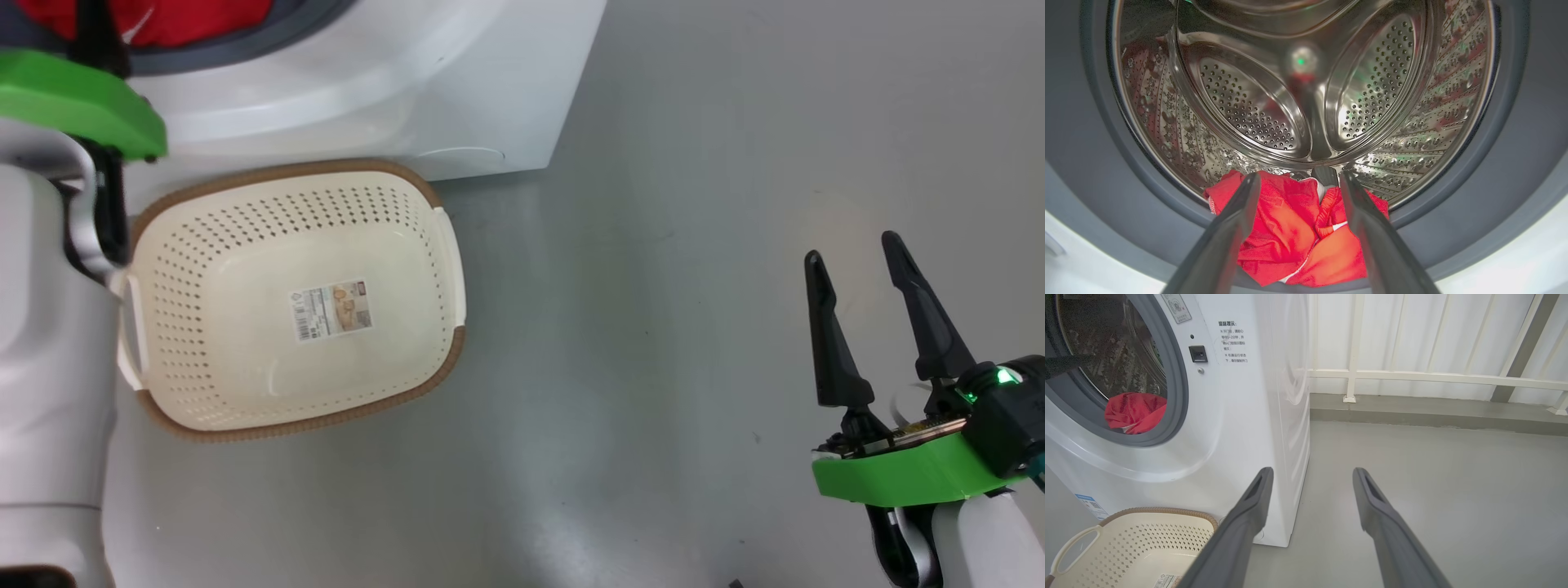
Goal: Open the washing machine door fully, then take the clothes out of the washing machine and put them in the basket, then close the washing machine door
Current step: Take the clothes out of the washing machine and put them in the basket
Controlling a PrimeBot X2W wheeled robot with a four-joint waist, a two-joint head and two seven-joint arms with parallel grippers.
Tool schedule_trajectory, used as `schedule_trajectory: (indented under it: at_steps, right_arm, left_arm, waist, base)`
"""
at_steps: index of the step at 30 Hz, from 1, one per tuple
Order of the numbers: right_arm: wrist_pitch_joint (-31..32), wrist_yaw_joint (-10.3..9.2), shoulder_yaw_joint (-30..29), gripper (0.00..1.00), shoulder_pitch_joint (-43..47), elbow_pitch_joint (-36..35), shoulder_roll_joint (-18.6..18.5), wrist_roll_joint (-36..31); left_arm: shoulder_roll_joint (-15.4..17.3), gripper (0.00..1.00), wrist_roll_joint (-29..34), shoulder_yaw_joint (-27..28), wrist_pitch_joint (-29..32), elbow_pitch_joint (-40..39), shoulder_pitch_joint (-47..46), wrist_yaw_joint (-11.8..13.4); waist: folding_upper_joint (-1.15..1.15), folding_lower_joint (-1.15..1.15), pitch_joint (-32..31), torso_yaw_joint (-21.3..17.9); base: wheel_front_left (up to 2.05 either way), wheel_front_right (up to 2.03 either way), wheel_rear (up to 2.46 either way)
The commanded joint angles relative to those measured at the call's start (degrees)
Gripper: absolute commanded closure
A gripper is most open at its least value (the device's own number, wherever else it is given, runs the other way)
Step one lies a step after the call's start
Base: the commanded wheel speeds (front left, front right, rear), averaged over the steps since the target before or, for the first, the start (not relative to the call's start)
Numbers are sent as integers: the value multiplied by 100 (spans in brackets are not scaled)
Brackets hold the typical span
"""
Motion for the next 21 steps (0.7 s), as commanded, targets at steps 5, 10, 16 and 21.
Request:
schedule_trajectory:
  at_steps: [5, 10, 16, 21]
  right_arm:
    - [-35, 35, 191, 0, -145, -57, -71, 27]
    - [-35, 35, 260, 0, -199, -30, -71, 29]
    - [-35, 35, 391, 0, -264, 30, -71, 28]
    - [-35, 35, 514, 0, -287, 105, -71, 61]
  left_arm:
    - [397, 0, 87, 74, -46, 473, -530, -28]
    - [507, 0, 142, 10, -98, 976, -913, -36]
    - [650, 0, 82, 33, -74, 1604, -1251, -77]
    - [799, 0, 33, 53, 37, 2080, -1481, -55]
  waist:
    - [0, 0, 178, -195]
    - [0, 0, 282, -312]
    - [0, 0, 383, -469]
    - [0, 0, 419, -602]
  base:
    - [0, 0, 0]
    - [0, 0, 0]
    - [0, 0, 0]
    - [0, 0, 0]
